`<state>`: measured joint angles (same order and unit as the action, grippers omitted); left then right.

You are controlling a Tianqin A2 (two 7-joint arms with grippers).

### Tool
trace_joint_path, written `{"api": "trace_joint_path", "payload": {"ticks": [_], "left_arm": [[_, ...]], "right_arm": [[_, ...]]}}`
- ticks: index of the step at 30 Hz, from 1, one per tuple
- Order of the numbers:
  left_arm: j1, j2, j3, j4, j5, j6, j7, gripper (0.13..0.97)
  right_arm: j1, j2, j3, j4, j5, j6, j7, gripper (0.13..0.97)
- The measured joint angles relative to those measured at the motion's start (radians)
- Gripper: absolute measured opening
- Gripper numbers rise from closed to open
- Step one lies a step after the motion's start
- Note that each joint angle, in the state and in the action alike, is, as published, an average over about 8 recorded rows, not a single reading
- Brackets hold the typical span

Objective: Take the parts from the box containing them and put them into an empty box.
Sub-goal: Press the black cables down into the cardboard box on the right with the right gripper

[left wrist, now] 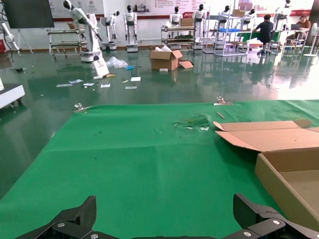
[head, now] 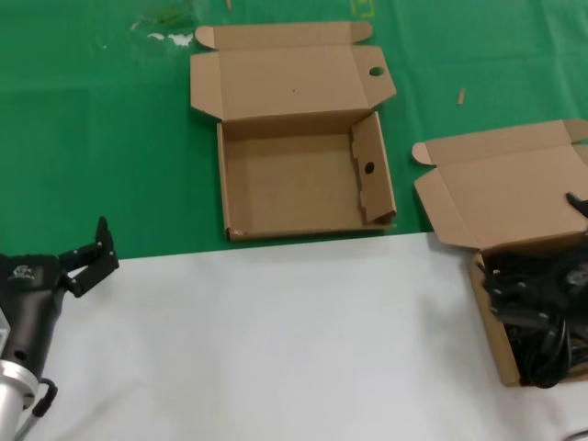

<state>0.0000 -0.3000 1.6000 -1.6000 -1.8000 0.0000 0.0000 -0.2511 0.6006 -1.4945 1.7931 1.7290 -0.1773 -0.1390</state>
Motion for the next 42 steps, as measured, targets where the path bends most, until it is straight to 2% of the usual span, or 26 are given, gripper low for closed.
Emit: {"api": "trace_joint_path", "payload": {"ticks": [4, 8, 14, 19, 24, 30, 36, 42], "left_arm": [[0.0, 0.0, 0.0, 0.0, 0.0, 0.0, 0.0, 0.966], [0.0, 0.0, 0.0, 0.0, 0.0, 0.0, 0.0, 0.966], [0.0, 0.0, 0.0, 0.0, 0.0, 0.0, 0.0, 0.966], [0.0, 0.0, 0.0, 0.0, 0.0, 0.0, 0.0, 0.966], [0.0, 0.0, 0.0, 0.0, 0.0, 0.0, 0.0, 0.966], [0.0, 0.0, 0.0, 0.0, 0.0, 0.0, -0.001, 0.966], [0.0, 0.0, 0.0, 0.0, 0.0, 0.0, 0.0, 0.966], [0.0, 0.0, 0.0, 0.0, 0.0, 0.0, 0.0, 0.966]], "right_arm": [[-0.09, 0.077, 0.13, 0.066, 0.054, -0.131, -0.052, 0.966], [-0.15, 0.137, 0.26, 0.079, 0.099, -0.285, -0.16, 0.966], [-0.166, 0.204, 0.422, -0.013, 0.082, -0.538, -0.414, 0.966], [-0.121, 0.252, 0.477, -0.128, 0.042, -0.722, -0.644, 0.966], [-0.07, 0.314, 0.457, -0.214, 0.061, -0.847, -0.846, 0.966], [0.026, 0.38, 0.348, -0.292, 0.078, -0.911, -1.006, 0.966], [0.168, 0.418, 0.198, -0.37, 0.053, -0.917, -1.089, 0.966], [0.31, 0.422, 0.064, -0.419, 0.02, -0.907, -1.1, 0.966]]}}
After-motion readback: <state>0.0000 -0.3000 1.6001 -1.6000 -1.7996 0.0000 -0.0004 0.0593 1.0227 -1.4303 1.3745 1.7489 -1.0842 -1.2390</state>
